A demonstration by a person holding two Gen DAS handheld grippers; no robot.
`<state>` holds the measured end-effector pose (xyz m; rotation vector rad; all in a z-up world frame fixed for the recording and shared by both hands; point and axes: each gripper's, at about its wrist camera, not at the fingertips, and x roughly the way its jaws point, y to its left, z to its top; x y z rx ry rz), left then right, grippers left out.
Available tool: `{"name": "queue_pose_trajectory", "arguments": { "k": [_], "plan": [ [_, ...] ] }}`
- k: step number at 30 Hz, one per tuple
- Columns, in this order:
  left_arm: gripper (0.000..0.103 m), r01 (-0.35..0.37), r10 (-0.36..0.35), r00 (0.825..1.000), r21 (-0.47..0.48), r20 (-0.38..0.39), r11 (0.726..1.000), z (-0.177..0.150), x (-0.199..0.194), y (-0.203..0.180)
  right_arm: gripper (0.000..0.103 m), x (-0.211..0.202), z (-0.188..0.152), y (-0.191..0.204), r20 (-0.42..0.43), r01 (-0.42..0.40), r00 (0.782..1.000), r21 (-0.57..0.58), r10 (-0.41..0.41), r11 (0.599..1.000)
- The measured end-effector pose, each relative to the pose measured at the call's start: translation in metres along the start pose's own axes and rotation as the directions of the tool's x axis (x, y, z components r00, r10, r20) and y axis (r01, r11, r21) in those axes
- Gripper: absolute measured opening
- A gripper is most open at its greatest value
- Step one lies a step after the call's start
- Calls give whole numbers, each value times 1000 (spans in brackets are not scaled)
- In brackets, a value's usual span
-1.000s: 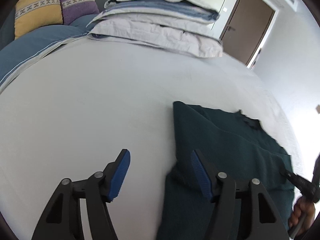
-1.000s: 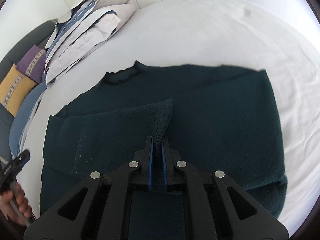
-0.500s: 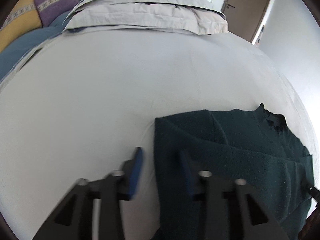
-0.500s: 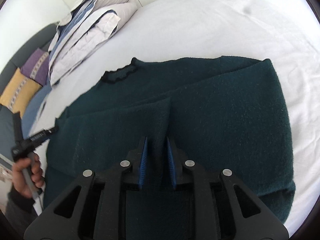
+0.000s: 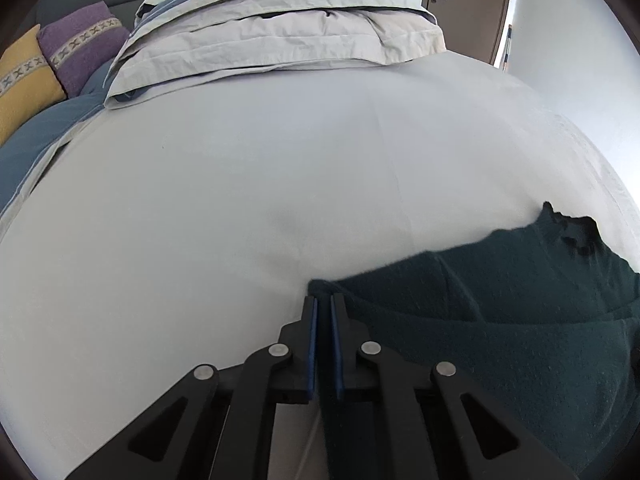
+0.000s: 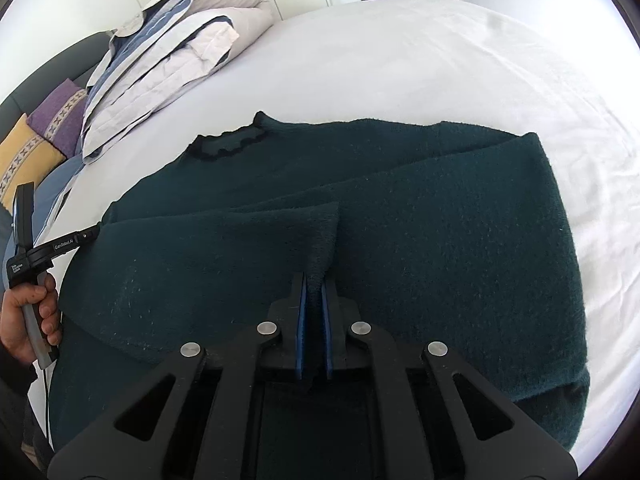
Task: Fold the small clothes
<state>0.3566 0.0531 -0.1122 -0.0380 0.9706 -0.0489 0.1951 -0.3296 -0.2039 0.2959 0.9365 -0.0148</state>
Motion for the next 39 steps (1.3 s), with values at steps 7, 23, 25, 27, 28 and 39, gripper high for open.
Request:
{"name": "queue_pose_trajectory", "arguments": {
  "k": [7, 23, 25, 27, 28, 39],
  "plan": [
    [18, 122, -119, 992, -80, 40, 989, -38, -64, 28, 17, -14, 0, -10, -36, -90, 995, 80, 93, 993],
    [23, -15, 14, 1000, 41, 26, 999, -98, -64, -14, 7, -22, -16, -2, -13, -15, 1000, 48, 16, 999],
    [23, 14, -13, 1000, -16, 26, 1000, -102, -64, -6, 5, -24, -19, 2, 2, 17, 1000, 22, -17, 1000],
    [23, 20, -19, 999, -39, 31, 999, -103, -63, -4, 5, -23, -21, 4, 4, 35, 999, 6, -35, 999],
    [23, 11, -10, 999, -35, 37, 999, -103, -63, -6, 5, -21, -20, 3, -1, 36, 999, 8, -36, 999],
    [24, 40, -37, 998, -59, 49, 997, -110, -64, -2, 29, -32, 21, -7, 47, -49, 998, 103, 44, 993]
  ]
}}
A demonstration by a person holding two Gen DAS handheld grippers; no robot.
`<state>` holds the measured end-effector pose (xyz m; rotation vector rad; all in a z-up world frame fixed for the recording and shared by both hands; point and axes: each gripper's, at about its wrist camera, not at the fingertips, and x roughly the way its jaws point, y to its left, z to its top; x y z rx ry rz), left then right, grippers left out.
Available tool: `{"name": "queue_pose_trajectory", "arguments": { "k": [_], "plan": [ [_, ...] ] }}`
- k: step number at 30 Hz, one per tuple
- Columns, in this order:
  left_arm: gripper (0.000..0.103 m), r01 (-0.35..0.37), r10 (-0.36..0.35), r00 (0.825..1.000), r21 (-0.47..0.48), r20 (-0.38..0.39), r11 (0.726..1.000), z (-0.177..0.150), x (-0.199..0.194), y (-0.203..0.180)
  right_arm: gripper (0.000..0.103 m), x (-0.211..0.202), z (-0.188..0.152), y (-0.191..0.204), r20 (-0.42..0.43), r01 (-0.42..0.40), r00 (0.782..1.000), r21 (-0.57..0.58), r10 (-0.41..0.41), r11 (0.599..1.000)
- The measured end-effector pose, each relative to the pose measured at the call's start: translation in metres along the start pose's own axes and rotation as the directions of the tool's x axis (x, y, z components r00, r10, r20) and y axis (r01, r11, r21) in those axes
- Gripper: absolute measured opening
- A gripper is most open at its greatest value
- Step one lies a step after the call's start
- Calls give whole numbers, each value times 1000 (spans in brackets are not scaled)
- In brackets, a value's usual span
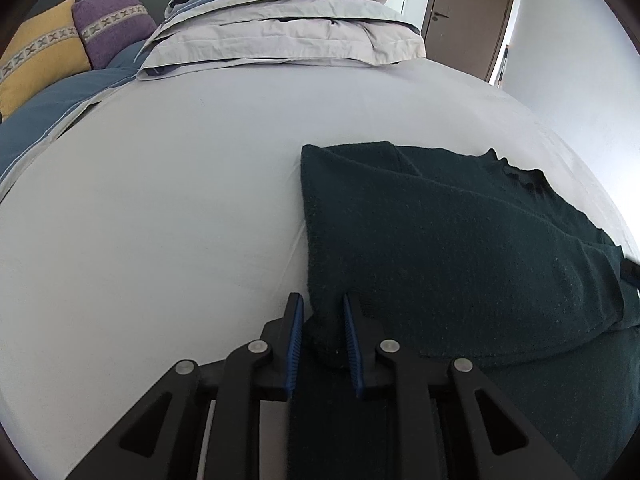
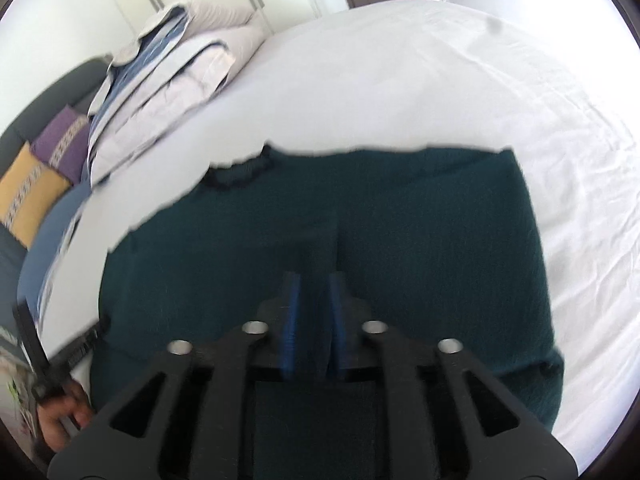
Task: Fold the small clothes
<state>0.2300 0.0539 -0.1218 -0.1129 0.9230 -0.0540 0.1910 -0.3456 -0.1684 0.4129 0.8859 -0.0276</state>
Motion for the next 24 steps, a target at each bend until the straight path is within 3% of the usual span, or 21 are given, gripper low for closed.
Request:
{"name": "queue_pose_trajectory", "arguments": {
  "k": [2, 4, 5, 9, 11, 15, 19, 22, 24],
  "plan": [
    [25, -4, 4, 1000, 2, 1, 1000, 0, 0, 0, 29, 14, 7, 2, -38, -32, 999, -2, 32, 999],
    [26, 1, -1, 1000, -5, 2, 1000, 0, 0, 2, 18, 35, 6, 5, -97, 22, 995, -42, -26, 999],
    [26, 6, -6, 1000, -10, 1, 1000, -1, 0, 2, 6, 37, 5, 8, -92, 49, 994, -68, -56, 996],
    [26, 18, -18, 1000, -25, 4, 1000, -1, 0, 5, 3, 19, 3, 10, -26, 66, 997, -76, -69, 995],
    [26, 12, -11, 1000, -26, 12, 1000, -2, -1, 4, 2, 8, 1, 12, 11, 75, 997, -81, -74, 994],
    [26, 19, -18, 1000, -52, 23, 998, -4, -3, 8, 3, 27, -8, 4, -39, 107, 993, -95, -111, 990],
    [28, 23, -22, 1000, -60, 16, 998, -3, 0, 9, 3, 33, -7, -4, -22, 82, 996, -94, -85, 992],
    [31, 39, -38, 999, -67, 9, 997, -1, -1, 11, 12, 18, -7, -7, -37, 91, 995, -58, -93, 994],
    [39, 74, -74, 997, -95, 4, 993, -1, -5, 19, 22, -4, -12, -8, -8, 98, 995, -33, -99, 995]
  ]
}}
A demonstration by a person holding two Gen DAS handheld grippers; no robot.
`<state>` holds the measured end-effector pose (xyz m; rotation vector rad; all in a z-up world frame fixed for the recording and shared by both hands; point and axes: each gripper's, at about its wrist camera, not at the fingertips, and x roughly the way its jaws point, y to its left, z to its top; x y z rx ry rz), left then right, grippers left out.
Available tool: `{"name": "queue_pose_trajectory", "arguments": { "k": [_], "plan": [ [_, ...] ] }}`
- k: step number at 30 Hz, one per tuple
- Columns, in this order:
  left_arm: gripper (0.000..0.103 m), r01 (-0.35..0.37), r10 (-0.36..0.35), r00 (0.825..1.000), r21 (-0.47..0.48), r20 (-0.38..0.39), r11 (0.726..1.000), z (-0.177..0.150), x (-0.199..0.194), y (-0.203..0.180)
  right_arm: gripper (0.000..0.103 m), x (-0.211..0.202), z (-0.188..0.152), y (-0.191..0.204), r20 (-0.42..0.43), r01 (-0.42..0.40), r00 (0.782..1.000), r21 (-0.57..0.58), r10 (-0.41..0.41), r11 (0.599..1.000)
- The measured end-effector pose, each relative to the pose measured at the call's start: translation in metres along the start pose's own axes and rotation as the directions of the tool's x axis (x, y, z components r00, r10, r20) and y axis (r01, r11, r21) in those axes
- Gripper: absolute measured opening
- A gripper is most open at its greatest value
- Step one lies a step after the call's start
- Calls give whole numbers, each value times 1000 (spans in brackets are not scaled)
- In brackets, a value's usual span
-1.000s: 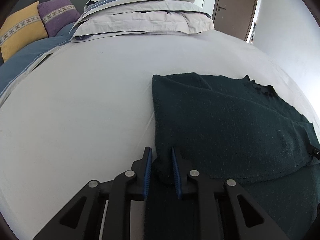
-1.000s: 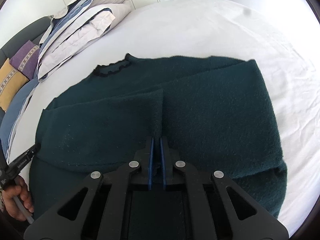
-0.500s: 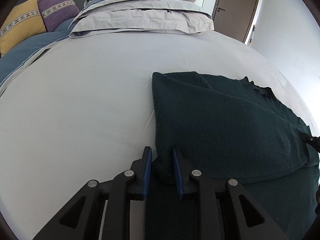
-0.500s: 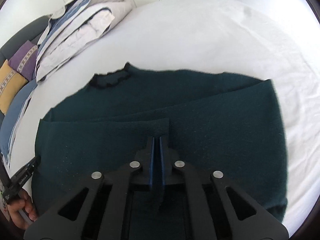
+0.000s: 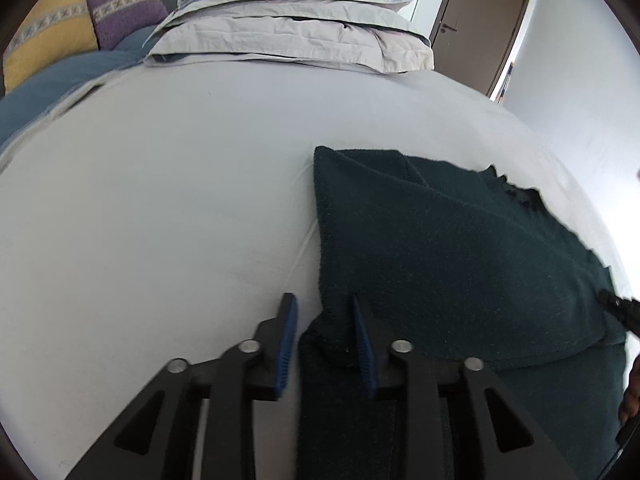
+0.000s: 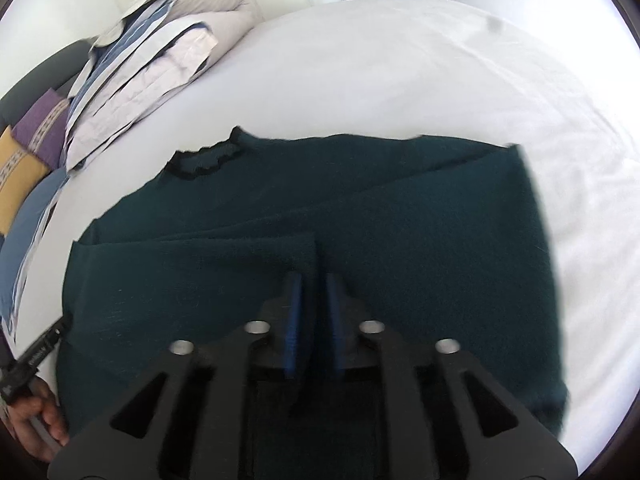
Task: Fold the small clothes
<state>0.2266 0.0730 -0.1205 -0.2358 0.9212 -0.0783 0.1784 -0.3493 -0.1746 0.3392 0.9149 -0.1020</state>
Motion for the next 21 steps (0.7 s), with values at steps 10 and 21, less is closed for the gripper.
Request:
{"name": "queue_pose_trajectory", "arguments": {
  "k": [10, 21],
  "plan": [
    [57, -25, 22, 997, -47, -73, 999, -69, -88, 45, 71, -151, -110, -35, 134, -136, 983, 64, 126, 989],
    [55, 183, -205, 954, -118, -220, 976, -181, -168, 65, 71, -199, -228, -81, 28, -157, 988, 135, 155, 978]
  ]
}}
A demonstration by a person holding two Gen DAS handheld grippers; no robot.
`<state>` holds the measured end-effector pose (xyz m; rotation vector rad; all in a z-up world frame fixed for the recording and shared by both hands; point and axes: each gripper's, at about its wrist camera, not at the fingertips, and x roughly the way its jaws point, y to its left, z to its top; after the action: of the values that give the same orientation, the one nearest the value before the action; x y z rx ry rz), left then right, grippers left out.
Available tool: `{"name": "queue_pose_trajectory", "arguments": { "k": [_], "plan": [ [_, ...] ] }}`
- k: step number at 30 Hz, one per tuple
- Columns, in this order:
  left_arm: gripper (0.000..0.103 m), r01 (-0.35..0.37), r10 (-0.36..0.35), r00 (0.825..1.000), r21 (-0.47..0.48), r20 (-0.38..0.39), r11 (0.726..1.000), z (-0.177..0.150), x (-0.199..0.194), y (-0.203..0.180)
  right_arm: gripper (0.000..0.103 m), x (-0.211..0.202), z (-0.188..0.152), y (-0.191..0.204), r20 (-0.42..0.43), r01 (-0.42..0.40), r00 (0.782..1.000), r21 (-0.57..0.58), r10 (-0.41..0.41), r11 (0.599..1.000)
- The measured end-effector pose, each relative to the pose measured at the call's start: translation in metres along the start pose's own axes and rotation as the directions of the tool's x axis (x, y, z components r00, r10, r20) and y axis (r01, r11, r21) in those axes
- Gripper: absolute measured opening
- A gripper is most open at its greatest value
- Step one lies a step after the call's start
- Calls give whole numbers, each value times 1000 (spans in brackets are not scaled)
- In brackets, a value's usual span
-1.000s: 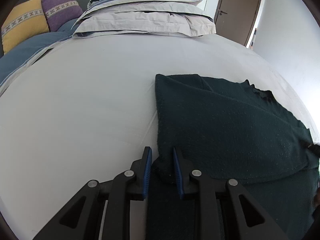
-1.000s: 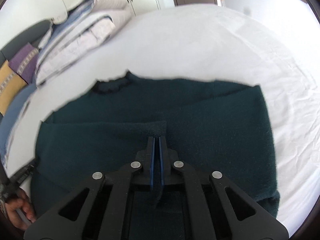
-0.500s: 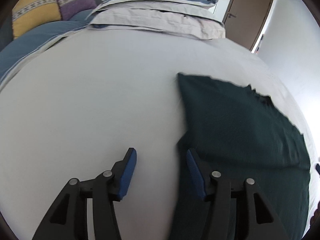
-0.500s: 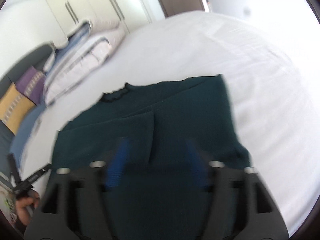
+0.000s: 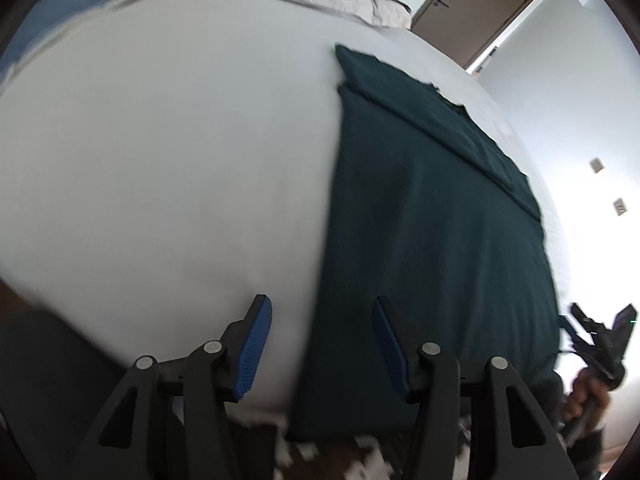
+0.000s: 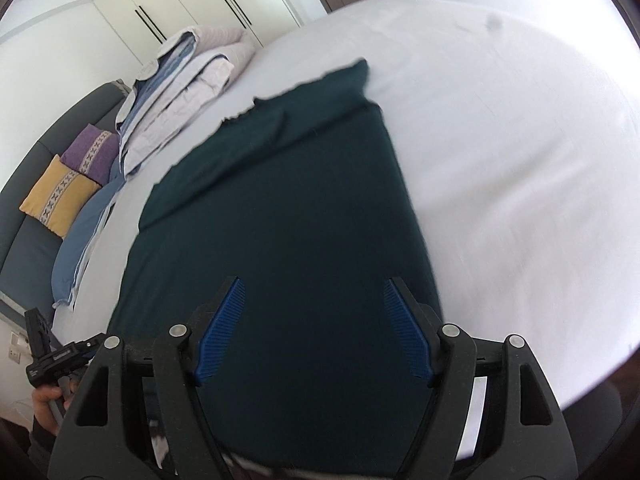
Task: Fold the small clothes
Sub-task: 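Grasp the sweater hem with both grippers and lift it toward the collar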
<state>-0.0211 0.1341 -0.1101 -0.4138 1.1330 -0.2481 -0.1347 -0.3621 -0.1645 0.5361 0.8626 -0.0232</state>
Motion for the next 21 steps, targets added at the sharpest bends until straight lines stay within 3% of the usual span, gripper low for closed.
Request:
{"name": "queue_pose_trajectory", "arguments": {
  "k": [6, 12, 15, 17, 21],
  "plan": [
    [54, 46, -46, 996, -10, -77, 999, -22, 3, 3, 63, -26, -24, -31, -17, -50, 999, 61, 52, 997],
    [53, 110, -118, 990, -97, -83, 989, -16, 10, 17, 62, -41, -32, -45, -43, -42, 998, 48, 44, 998],
    [46, 82, -88, 992, -63, -90, 995, -19, 9, 13, 62, -49, -32, -54, -45, -35, 998, 64, 38, 997],
    [35, 65, -69, 993, -52, -97, 997, -22, 9, 12, 62, -54, -34, -62, -42, -36, 998, 81, 40, 996],
    [20, 75, -83, 989, -68, -120, 995, -24, 6, 19, 62, -59, -32, -72, -52, -19, 998, 109, 25, 994]
  ]
}}
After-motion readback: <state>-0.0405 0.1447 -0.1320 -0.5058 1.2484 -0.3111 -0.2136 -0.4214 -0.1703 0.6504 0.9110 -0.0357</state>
